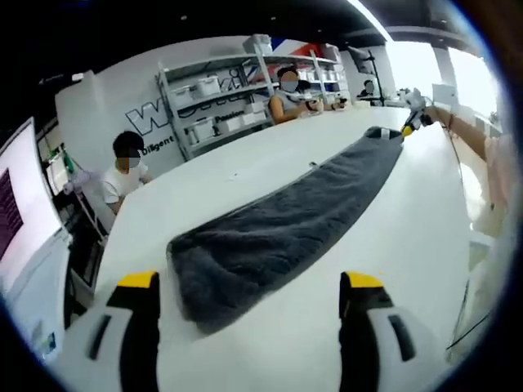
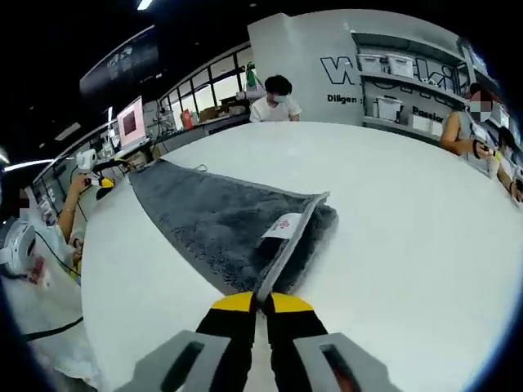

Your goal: Fold the towel on the table until its edges align and the towel forms a compact rectangular stack.

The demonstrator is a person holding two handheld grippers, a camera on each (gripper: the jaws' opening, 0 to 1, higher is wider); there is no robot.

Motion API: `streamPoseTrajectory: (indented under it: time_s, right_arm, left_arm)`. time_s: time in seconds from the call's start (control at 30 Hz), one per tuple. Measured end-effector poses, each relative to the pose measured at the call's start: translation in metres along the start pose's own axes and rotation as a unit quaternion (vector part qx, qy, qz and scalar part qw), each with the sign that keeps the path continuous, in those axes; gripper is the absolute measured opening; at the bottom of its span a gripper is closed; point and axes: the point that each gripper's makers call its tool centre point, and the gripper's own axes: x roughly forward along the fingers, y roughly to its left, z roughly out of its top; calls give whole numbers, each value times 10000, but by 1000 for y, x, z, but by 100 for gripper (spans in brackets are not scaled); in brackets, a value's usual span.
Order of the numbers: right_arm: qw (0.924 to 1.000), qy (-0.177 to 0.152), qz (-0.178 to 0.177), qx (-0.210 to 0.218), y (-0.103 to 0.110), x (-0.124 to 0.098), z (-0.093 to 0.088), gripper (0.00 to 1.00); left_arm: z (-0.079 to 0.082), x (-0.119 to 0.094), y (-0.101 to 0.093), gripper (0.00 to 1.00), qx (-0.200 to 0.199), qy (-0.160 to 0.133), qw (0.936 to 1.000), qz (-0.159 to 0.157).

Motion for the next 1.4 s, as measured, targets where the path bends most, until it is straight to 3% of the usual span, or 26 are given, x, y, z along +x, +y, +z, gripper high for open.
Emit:
streamPoseTrajectory:
  time_s: [0.3,0.63,0.77,1.0,1.1,1.33,1.4]
  right_arm:
    - [9999,73,-122,-33,-4,5,-7,10]
    - [9903,-135,-1320,-421,-28,-20,5,48]
    - [9885,-341,-1420,-403,-29,-31,11,50]
    - [9874,-615,-1410,-382,-15,-44,16,63]
    - [9879,-597,-1384,-373,-7,-47,12,73]
    - [9895,-524,-1254,-488,23,-45,-6,82]
    - [9897,-543,-1246,-456,31,-44,-10,91]
  left_arm:
    - [-12,0,8,94,-77,105,9999,84]
    - [-25,2,19,94,-217,227,9995,97]
    - [-30,5,19,94,-271,265,9993,55]
    - [-37,8,19,92,-353,319,9989,6]
    - [-39,9,18,92,-368,327,9988,-7]
    - [-47,8,21,88,-405,465,9981,32]
    - [-47,8,21,88,-405,471,9981,18]
